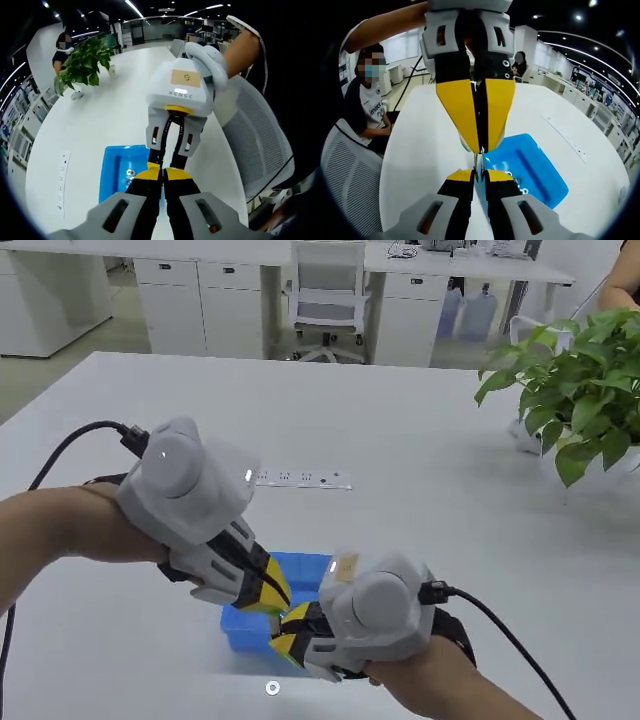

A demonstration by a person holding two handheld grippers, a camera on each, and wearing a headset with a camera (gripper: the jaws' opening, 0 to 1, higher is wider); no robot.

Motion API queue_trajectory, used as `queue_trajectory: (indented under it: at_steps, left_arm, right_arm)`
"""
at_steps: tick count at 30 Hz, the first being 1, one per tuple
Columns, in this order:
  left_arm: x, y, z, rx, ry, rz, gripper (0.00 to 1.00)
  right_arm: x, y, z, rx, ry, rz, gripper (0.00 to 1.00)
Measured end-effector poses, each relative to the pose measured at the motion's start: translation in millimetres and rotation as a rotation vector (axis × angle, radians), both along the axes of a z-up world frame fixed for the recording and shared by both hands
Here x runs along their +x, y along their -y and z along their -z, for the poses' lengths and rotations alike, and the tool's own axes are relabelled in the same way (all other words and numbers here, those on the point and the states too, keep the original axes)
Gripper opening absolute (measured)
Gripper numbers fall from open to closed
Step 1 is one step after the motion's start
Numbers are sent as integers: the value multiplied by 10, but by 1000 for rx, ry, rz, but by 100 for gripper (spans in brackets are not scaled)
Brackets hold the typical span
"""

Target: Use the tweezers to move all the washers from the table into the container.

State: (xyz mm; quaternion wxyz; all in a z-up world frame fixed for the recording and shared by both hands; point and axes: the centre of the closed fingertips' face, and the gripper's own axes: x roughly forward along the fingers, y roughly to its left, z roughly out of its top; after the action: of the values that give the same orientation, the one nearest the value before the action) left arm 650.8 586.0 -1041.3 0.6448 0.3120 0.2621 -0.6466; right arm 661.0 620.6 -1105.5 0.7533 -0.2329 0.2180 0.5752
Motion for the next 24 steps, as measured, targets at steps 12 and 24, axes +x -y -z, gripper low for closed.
queue_trajectory:
  at_steps: [12, 24]
  left_arm:
    - [-115, -53, 191, 24, -31, 2, 5]
    - [-153, -108, 301, 37, -60, -1, 5]
  right_arm:
    - [-120, 1, 187, -15, -19, -8, 11]
    - [-184, -37, 291, -27, -29, -28, 11]
